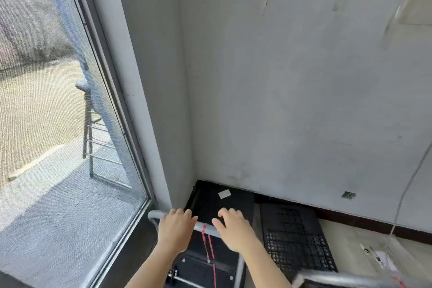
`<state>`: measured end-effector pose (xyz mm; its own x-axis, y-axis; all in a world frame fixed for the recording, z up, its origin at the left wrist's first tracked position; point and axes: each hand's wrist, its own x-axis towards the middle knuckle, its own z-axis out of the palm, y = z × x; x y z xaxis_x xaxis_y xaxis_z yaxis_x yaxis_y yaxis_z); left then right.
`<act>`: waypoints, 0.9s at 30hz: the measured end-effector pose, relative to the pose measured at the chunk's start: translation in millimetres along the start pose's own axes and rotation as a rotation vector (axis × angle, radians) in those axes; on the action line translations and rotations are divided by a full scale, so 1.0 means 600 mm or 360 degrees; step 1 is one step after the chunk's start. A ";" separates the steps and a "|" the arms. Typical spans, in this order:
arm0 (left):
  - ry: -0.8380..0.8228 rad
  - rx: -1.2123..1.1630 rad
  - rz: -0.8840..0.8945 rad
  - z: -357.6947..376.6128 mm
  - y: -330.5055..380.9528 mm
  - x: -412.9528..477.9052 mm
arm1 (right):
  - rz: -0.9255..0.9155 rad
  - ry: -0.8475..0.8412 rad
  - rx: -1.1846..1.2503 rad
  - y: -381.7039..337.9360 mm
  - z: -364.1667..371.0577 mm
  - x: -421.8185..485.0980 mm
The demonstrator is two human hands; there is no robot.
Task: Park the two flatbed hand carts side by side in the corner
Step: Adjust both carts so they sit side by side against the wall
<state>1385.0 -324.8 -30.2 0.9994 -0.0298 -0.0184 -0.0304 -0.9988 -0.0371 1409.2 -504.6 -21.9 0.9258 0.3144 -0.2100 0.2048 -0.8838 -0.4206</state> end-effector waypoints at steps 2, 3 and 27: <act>0.0001 0.0004 -0.0078 0.031 -0.042 0.000 | -0.0001 -0.0030 -0.0028 -0.028 0.036 0.008; -0.0010 -0.0007 -0.0092 0.044 -0.055 0.000 | 0.0003 -0.0008 -0.0061 -0.035 0.050 0.011; -0.0118 -0.0087 0.0096 0.128 0.024 0.020 | 0.0177 0.0095 -0.0326 0.066 0.100 -0.016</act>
<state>1395.0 -336.6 -107.6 0.9917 -0.0891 -0.0926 -0.0875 -0.9959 0.0208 1389.5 -521.8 -89.8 0.9622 0.1955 -0.1897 0.1551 -0.9657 -0.2084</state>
